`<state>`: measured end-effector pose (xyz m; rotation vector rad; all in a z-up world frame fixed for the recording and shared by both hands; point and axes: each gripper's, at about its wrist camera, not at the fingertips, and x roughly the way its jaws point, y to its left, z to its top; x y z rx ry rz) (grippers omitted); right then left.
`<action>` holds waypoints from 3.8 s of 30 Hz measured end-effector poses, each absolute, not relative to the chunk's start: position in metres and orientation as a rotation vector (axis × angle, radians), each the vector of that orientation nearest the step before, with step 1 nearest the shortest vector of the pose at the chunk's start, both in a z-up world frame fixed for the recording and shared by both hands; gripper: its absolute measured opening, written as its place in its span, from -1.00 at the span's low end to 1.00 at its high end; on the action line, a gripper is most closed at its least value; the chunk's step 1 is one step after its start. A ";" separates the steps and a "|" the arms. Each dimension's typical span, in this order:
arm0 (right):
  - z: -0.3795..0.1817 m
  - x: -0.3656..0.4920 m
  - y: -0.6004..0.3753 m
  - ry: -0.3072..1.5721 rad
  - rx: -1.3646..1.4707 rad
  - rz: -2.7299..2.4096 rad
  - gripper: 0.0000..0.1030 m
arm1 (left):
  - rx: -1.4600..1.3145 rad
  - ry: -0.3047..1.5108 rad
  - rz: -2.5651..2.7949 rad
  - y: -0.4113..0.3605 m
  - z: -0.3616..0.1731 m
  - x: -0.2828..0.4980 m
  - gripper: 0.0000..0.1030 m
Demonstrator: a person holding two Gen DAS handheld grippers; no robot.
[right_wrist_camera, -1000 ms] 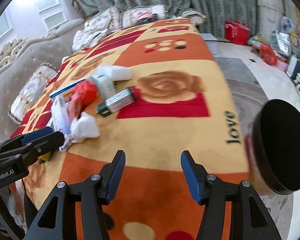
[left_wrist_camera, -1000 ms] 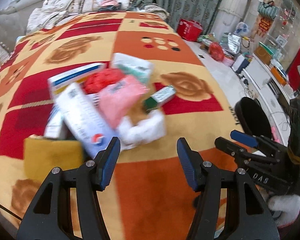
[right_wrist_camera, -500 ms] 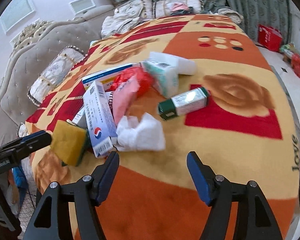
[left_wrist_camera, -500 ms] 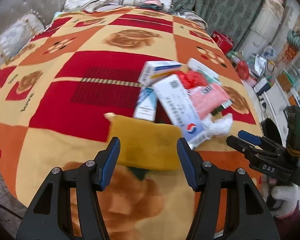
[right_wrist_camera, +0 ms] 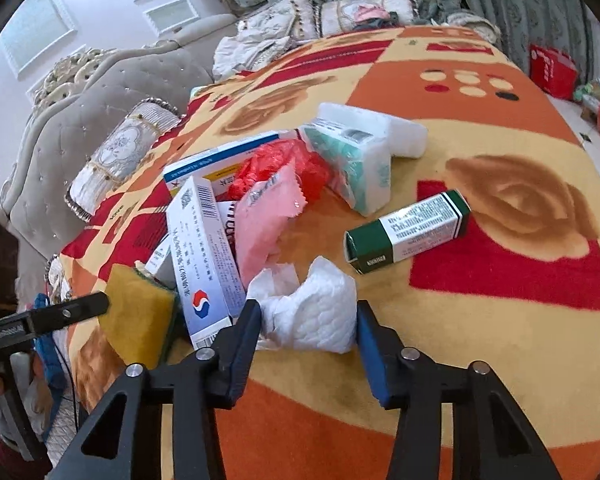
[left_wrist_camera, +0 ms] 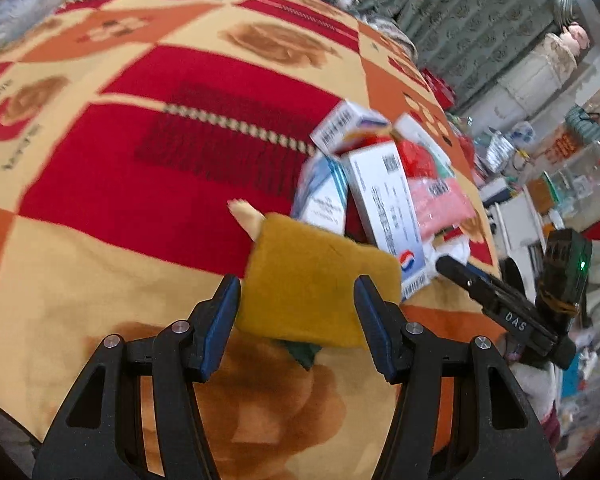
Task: Collect trash
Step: 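Grasp the yellow sponge with the left tool while the right tool grasps the white tissue, then carry the sponge and tissue over the black bin and open both tools, then grasp the cream twisted wrapper with the left tool while the right tool grasps the green-white box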
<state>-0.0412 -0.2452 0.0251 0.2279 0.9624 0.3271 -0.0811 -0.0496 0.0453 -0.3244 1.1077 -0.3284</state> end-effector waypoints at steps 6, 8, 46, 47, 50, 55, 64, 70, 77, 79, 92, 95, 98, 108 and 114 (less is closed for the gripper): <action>0.033 -0.052 -0.247 0.940 0.186 0.335 -0.24 | -0.252 1.071 -0.340 -0.061 0.053 -0.091 -0.24; 0.038 -0.060 -0.253 0.930 0.187 0.333 -0.25 | -0.226 1.082 -0.363 -0.067 0.056 -0.093 -0.48; 0.114 -0.174 -0.548 0.745 0.213 -0.133 -0.26 | -0.093 0.986 -0.798 -0.345 0.128 -0.083 -0.69; 0.112 -0.177 -0.556 0.746 0.216 -0.141 -0.26 | -0.086 0.990 -0.809 -0.354 0.127 -0.082 -0.69; 0.105 -0.184 -0.577 0.749 0.224 -0.156 -0.26 | -0.067 1.002 -0.836 -0.378 0.122 -0.078 -0.69; 0.086 -0.193 -0.605 0.757 0.261 -0.161 -0.26 | -0.055 1.016 -0.866 -0.409 0.117 -0.073 -0.69; 0.073 -0.203 -0.622 0.695 0.301 -0.160 -0.26 | -0.016 1.045 -0.913 -0.457 0.100 -0.064 -0.69; 0.067 -0.196 -0.621 0.689 0.288 -0.179 -0.26 | 0.011 1.074 -0.933 -0.482 0.086 -0.062 -0.70; 0.063 -0.195 -0.625 0.688 0.351 -0.202 -0.12 | 0.040 1.092 -0.948 -0.503 0.080 -0.072 -0.67; 0.062 -0.197 -0.630 0.689 0.397 -0.221 -0.04 | 0.041 1.109 -0.962 -0.507 0.078 -0.073 -0.64; 0.083 -0.212 -0.598 0.750 0.383 -0.257 0.21 | 0.070 1.058 -0.861 -0.452 0.099 -0.095 -0.40; 0.086 -0.210 -0.581 0.771 0.357 -0.255 0.21 | 0.106 1.019 -0.799 -0.426 0.103 -0.103 -0.40; 0.085 -0.206 -0.563 0.793 0.321 -0.249 0.22 | 0.130 1.001 -0.738 -0.401 0.103 -0.111 -0.40; 0.073 -0.191 -0.501 0.874 0.341 -0.193 0.22 | 0.183 0.934 -0.549 -0.320 0.093 -0.112 -0.40; 0.083 -0.180 -0.455 0.877 0.314 -0.130 0.23 | 0.137 0.925 -0.487 -0.277 0.094 -0.111 -0.40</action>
